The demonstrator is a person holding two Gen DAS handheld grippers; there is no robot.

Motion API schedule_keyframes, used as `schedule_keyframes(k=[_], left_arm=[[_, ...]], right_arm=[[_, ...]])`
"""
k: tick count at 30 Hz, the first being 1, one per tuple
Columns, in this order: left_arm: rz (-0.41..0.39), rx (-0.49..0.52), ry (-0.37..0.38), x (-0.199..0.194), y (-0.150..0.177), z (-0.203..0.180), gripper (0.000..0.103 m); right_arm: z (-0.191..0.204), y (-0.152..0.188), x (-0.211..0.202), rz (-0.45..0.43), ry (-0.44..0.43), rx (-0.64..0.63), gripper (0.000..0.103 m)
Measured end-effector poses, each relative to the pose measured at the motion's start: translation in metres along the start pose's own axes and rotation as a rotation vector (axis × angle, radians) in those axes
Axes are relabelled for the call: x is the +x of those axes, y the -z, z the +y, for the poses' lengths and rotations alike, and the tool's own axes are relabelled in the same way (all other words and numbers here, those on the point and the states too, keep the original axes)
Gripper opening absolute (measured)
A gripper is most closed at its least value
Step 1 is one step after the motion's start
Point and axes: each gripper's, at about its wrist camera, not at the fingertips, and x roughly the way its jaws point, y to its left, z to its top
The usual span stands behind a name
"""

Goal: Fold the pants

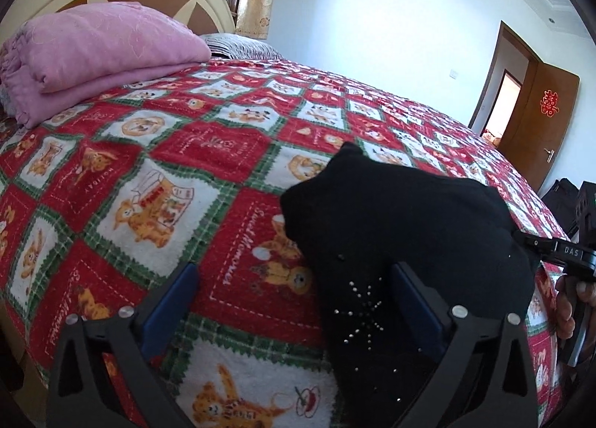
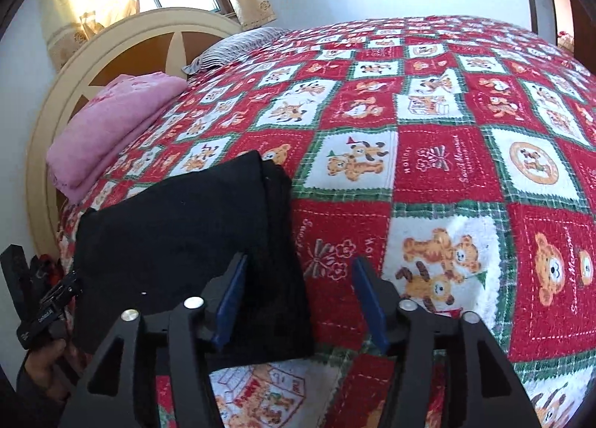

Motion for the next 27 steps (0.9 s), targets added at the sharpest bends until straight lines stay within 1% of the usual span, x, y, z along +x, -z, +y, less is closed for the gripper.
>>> schedule_keyframes(k=[3, 9, 13, 14, 16, 18, 20, 21, 24, 27], left_arm=[[0.008, -0.007, -0.005, -0.005, -0.002, 0.000, 0.103], [0.003, 0.022, -0.054, -0.029, -0.005, -0.010, 0.103], [-0.019, 0.074, -0.075, -0.051, -0.009, -0.028, 0.103], [-0.025, 0.086, -0.074, -0.056, -0.011, -0.033, 0.103], [-0.041, 0.114, -0.068, -0.067, -0.014, -0.044, 0.103], [-0.059, 0.144, -0.072, -0.078, -0.018, -0.054, 0.103], [-0.072, 0.163, -0.077, -0.087, -0.021, -0.061, 0.103], [-0.079, 0.166, -0.078, -0.091, -0.024, -0.064, 0.103], [-0.112, 0.166, -0.068, -0.105, -0.031, -0.069, 0.103], [-0.140, 0.163, -0.058, -0.119, -0.037, -0.075, 0.103]], right_arm=[[0.000, -0.002, -0.002, 0.009, -0.002, 0.010, 0.060], [-0.005, 0.002, -0.011, 0.002, -0.003, 0.024, 0.067], [-0.009, 0.008, -0.027, -0.004, 0.019, -0.005, 0.069], [-0.012, 0.009, -0.031, -0.007, 0.021, -0.013, 0.071], [-0.019, 0.012, -0.041, -0.008, 0.013, -0.014, 0.071], [-0.023, 0.011, -0.047, -0.004, 0.036, -0.009, 0.071], [-0.024, 0.008, -0.056, -0.003, 0.095, -0.019, 0.071], [-0.023, 0.007, -0.065, -0.016, 0.113, -0.028, 0.071], [-0.019, 0.002, -0.087, -0.041, 0.113, -0.038, 0.071], [-0.002, -0.002, -0.121, -0.099, 0.086, -0.060, 0.071]])
